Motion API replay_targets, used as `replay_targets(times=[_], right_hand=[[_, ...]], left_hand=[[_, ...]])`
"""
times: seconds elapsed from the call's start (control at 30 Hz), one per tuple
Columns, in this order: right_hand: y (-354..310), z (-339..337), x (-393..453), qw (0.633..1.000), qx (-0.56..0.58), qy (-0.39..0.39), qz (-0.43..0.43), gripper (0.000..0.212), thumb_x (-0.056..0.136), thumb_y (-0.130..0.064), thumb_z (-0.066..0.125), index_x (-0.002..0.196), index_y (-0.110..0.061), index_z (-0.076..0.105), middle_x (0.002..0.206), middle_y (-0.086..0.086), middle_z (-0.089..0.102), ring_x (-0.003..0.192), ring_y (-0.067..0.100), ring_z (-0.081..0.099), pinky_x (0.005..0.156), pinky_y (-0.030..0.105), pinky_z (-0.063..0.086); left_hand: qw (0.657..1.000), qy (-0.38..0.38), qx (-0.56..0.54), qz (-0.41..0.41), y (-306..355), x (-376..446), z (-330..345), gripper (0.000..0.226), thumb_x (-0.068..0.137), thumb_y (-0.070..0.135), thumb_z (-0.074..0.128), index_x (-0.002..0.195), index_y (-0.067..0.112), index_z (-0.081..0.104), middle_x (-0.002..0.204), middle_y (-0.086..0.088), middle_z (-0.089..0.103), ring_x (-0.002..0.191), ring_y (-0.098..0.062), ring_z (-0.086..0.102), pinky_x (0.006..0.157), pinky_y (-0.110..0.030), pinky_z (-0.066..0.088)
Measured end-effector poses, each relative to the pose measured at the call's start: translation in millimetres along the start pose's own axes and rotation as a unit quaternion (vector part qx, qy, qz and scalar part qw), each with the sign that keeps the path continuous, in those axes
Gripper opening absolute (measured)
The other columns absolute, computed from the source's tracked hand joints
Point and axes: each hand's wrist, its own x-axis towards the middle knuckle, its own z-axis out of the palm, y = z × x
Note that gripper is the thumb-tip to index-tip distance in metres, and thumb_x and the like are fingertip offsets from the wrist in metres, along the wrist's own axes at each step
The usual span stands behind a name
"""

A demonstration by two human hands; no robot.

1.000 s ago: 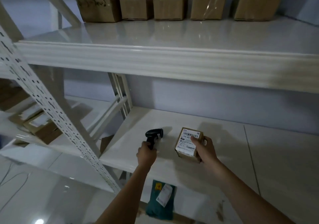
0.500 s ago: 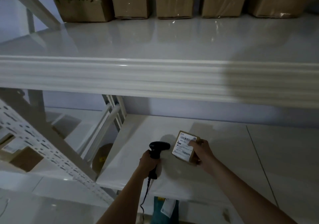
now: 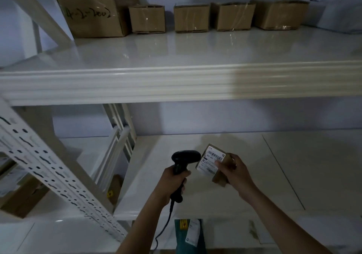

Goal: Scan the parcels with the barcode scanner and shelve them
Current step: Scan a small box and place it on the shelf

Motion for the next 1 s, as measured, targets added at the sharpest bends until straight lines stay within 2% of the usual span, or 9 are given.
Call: replay_targets(times=[0.07, 0.13, 0.27, 0.37, 0.57, 0.7, 0.9, 1.0], right_hand=[[-4.1, -1.0, -9.7, 1.000, -0.005, 0.002, -0.023, 0.050, 0.071, -0.050, 0.082, 0.112, -0.038, 0.057, 0.110, -0.014, 0.065, 0.098, 0.010, 0.067, 0.076, 0.037, 0.061], [-8.6, -0.9, -18.0, 0.999, -0.005, -0.001, -0.044, 0.048, 0.076, -0.038, 0.083, 0.115, -0.033, 0.056, 0.111, -0.014, 0.064, 0.098, 0.006, 0.066, 0.070, 0.023, 0.058], [-10.5, -0.9, -25.1, 0.998, 0.013, 0.000, -0.065, 0.049, 0.077, -0.026, 0.084, 0.119, -0.024, 0.059, 0.111, -0.007, 0.067, 0.100, 0.012, 0.067, 0.075, 0.027, 0.059], [-11.6, -2.2, -26.4, 0.998, 0.025, 0.003, -0.064, 0.050, 0.078, -0.020, 0.083, 0.121, -0.019, 0.058, 0.111, -0.005, 0.067, 0.098, 0.010, 0.067, 0.065, 0.018, 0.056], [-10.5, -1.3, -23.1, 0.998, -0.009, 0.020, -0.064, 0.053, 0.076, -0.019, 0.084, 0.122, -0.019, 0.058, 0.108, -0.002, 0.066, 0.092, 0.008, 0.064, 0.052, 0.008, 0.048], [-6.4, 0.8, -18.1, 0.998, 0.001, 0.018, -0.052, 0.051, 0.076, -0.023, 0.085, 0.120, -0.020, 0.058, 0.109, -0.004, 0.067, 0.095, 0.009, 0.066, 0.062, 0.019, 0.053], [-3.0, -0.5, -11.9, 0.999, -0.011, 0.030, -0.039, 0.054, 0.075, -0.023, 0.085, 0.121, -0.021, 0.058, 0.109, -0.003, 0.066, 0.094, 0.011, 0.065, 0.065, 0.026, 0.056], [-3.2, -1.5, -8.6, 0.998, -0.036, 0.036, -0.040, 0.058, 0.073, -0.026, 0.086, 0.123, -0.022, 0.057, 0.110, -0.003, 0.066, 0.098, 0.016, 0.064, 0.075, 0.034, 0.058]], left_hand=[[0.999, 0.010, 0.039, 0.028, 3.7, -5.0, 4.7, 0.009, 0.088, 0.015, 0.064, 0.084, 0.011, 0.057, 0.059, -0.005, 0.054, 0.048, -0.018, 0.048, 0.052, -0.029, 0.043], [0.994, 0.016, 0.089, 0.055, 5.4, -8.9, 7.5, 0.008, 0.086, 0.019, 0.063, 0.082, 0.016, 0.057, 0.061, -0.005, 0.056, 0.049, -0.019, 0.050, 0.052, -0.029, 0.044], [0.985, 0.021, 0.150, 0.083, 8.2, -17.3, 9.7, 0.009, 0.084, 0.023, 0.062, 0.078, 0.019, 0.056, 0.063, -0.003, 0.059, 0.050, -0.018, 0.052, 0.051, -0.027, 0.045], [0.980, 0.035, 0.170, 0.093, 12.9, -20.1, 10.0, 0.010, 0.084, 0.022, 0.061, 0.076, 0.021, 0.055, 0.062, -0.001, 0.059, 0.049, -0.016, 0.052, 0.051, -0.026, 0.045], [0.977, 0.027, 0.186, 0.102, 20.4, -24.0, 12.9, 0.008, 0.085, 0.021, 0.060, 0.078, 0.019, 0.057, 0.061, 0.000, 0.058, 0.050, -0.015, 0.053, 0.052, -0.026, 0.047], [0.979, 0.025, 0.176, 0.101, 19.8, -21.3, 11.7, 0.005, 0.084, 0.021, 0.060, 0.083, 0.016, 0.060, 0.062, -0.002, 0.059, 0.050, -0.017, 0.052, 0.052, -0.027, 0.047], [0.983, 0.004, 0.163, 0.088, 18.9, -17.5, 10.9, 0.005, 0.084, 0.019, 0.061, 0.081, 0.017, 0.059, 0.063, -0.003, 0.057, 0.053, -0.019, 0.050, 0.053, -0.027, 0.046], [0.983, -0.009, 0.162, 0.082, 18.7, -15.4, 12.0, 0.008, 0.083, 0.020, 0.061, 0.077, 0.016, 0.058, 0.062, -0.003, 0.056, 0.053, -0.017, 0.049, 0.053, -0.026, 0.045]])
